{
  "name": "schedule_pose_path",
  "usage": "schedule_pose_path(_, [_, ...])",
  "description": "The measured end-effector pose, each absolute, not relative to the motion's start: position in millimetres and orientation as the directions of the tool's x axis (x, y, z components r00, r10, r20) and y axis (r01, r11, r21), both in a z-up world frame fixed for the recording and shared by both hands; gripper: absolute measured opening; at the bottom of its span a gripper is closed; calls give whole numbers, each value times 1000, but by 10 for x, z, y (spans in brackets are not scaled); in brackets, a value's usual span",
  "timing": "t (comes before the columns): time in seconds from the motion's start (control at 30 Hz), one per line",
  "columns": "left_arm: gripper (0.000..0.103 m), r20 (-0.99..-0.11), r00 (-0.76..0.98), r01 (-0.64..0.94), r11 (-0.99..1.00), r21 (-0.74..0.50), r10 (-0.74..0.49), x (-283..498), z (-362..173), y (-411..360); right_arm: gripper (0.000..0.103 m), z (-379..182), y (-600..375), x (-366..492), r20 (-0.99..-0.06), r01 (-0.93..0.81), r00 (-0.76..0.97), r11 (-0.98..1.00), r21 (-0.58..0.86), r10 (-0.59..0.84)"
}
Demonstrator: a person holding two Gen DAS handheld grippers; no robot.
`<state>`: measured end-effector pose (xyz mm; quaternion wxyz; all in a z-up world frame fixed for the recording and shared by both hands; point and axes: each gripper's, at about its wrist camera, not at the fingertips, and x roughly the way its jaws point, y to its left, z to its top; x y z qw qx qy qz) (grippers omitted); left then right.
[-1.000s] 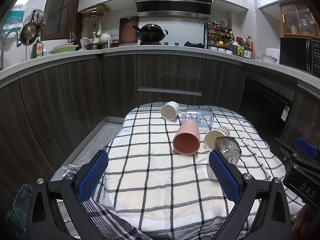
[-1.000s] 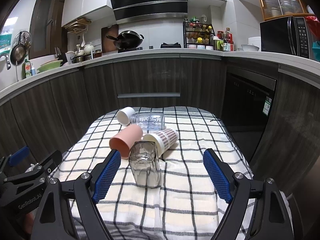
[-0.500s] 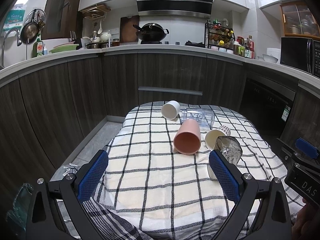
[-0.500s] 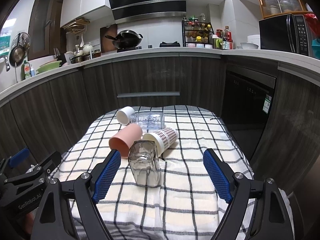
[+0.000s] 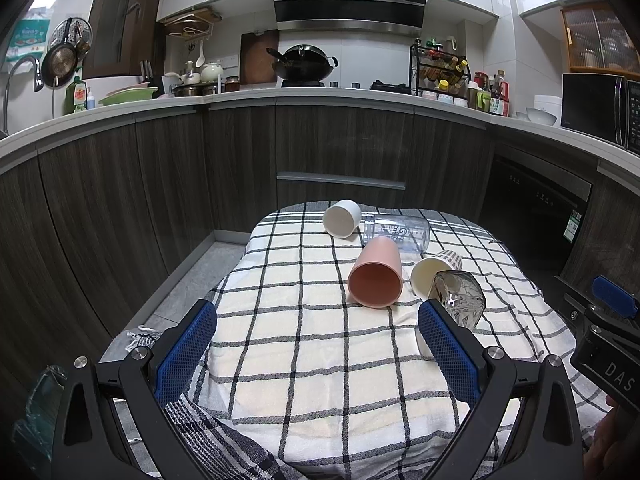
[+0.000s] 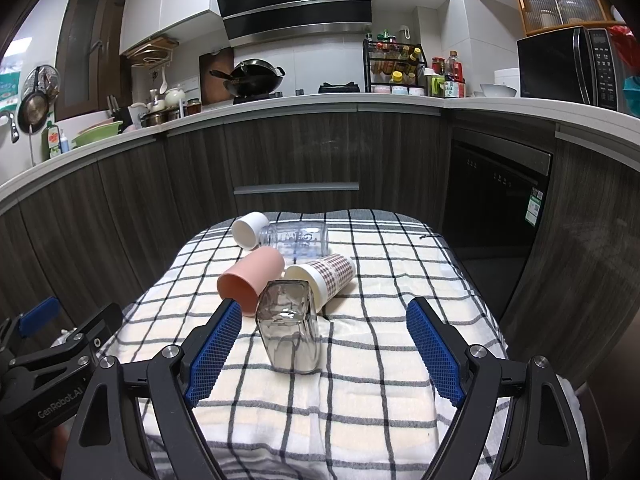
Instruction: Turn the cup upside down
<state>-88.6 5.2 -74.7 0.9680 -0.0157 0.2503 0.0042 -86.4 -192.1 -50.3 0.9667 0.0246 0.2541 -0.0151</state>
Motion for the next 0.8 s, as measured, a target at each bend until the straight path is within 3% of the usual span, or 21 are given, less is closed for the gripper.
schedule_pose_path(0.8, [103, -490, 872, -16, 1000, -27, 1, -885, -780, 40, 84, -513, -1936, -859, -493, 44, 870, 998, 43, -17])
